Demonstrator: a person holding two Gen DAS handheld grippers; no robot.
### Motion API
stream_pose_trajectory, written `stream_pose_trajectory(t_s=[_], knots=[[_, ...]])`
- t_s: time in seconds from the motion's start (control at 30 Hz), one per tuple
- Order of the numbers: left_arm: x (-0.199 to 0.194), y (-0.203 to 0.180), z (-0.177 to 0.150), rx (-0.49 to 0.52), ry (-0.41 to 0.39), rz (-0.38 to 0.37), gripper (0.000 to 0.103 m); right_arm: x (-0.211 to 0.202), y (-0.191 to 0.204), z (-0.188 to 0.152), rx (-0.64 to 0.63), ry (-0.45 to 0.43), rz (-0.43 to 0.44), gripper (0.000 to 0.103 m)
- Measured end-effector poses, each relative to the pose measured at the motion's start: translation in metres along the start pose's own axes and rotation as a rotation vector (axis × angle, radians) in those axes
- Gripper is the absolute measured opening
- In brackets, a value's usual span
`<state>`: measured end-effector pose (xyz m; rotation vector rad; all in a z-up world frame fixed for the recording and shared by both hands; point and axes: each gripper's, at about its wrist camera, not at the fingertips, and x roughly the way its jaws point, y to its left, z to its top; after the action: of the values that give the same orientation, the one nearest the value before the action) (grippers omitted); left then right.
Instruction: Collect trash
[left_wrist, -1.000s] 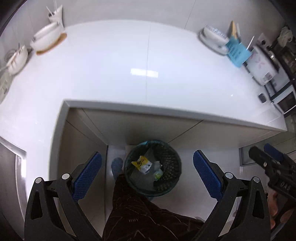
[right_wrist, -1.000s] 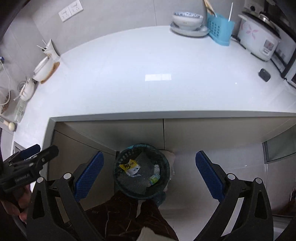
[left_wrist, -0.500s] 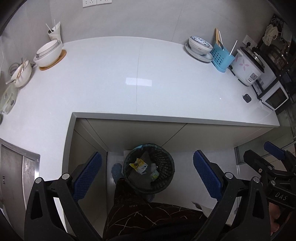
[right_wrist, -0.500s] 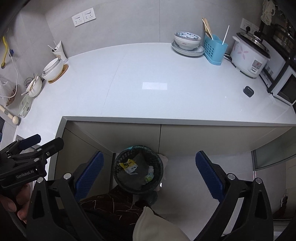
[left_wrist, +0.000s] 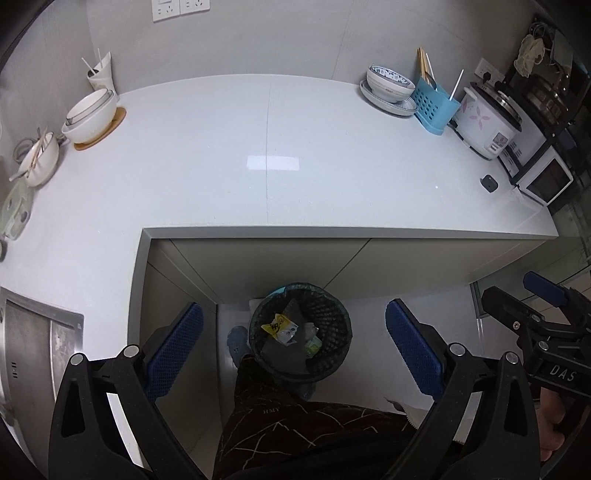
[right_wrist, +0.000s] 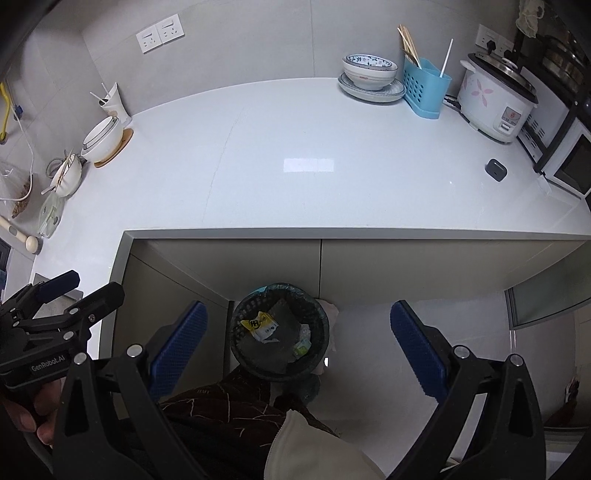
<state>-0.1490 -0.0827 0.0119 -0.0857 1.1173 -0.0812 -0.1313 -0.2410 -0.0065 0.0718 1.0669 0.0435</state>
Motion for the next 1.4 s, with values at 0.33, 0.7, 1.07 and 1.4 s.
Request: stream_pose_trajectory(t_s=[0.33, 0.7, 1.07, 1.4], knots=[[0.004, 0.002, 0.001, -0.003, 0.013, -0.003, 0.097, 0.006, -0.004, 0.002, 0.001, 0.017, -0.004, 0.095], [0.007, 0.002, 0.003, -0.002, 0.017, 0.000, 0.097, 0.007, -0.005, 0.003, -0.001, 0.019, -0.004, 0.095], [0.009, 0.007, 0.003, -0.009, 0.027, 0.014, 0.097, 0.010, -0.006, 0.004, -0.003, 0.022, -0.002, 0.095], [0.011, 0.005, 0.006, -0.002, 0.030, 0.029, 0.097, 0.010, -0.006, 0.004, -0.004, 0.022, -0.001, 0.095]])
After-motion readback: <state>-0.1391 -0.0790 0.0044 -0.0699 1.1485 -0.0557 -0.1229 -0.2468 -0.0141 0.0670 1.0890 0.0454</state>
